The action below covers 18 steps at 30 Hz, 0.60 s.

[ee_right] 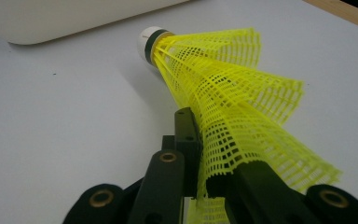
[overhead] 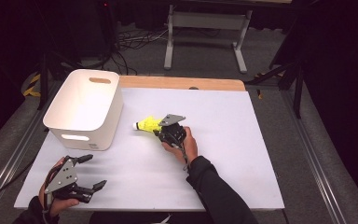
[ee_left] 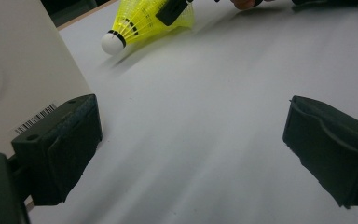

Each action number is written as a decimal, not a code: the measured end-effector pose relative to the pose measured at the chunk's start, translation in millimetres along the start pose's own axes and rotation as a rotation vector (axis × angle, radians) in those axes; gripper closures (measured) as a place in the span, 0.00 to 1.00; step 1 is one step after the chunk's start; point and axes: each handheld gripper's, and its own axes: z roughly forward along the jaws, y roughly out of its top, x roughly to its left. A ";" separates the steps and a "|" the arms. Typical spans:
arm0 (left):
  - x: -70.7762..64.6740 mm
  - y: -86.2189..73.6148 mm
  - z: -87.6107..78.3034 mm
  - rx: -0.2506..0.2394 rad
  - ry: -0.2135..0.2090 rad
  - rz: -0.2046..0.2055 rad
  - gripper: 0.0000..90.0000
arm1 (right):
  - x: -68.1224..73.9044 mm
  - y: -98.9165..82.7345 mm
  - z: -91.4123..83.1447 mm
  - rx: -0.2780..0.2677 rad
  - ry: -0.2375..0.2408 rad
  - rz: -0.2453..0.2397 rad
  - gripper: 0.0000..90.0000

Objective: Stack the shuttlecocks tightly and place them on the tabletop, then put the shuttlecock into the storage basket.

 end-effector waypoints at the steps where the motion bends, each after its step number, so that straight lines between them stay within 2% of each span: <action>1: -0.3 0.0 0.0 0.003 -0.001 0.001 0.06 | 0.0 0.0 -1.6 -0.004 0.003 -0.001 0.97; 7: 0.1 0.3 2.0 0.009 0.003 0.001 0.06 | 0.4 -1.0 -10.6 -0.026 0.015 -0.005 0.97; 18: 0.6 2.1 9.0 0.034 0.014 0.003 0.07 | 4.5 -7.7 -38.3 -0.087 0.059 -0.026 0.97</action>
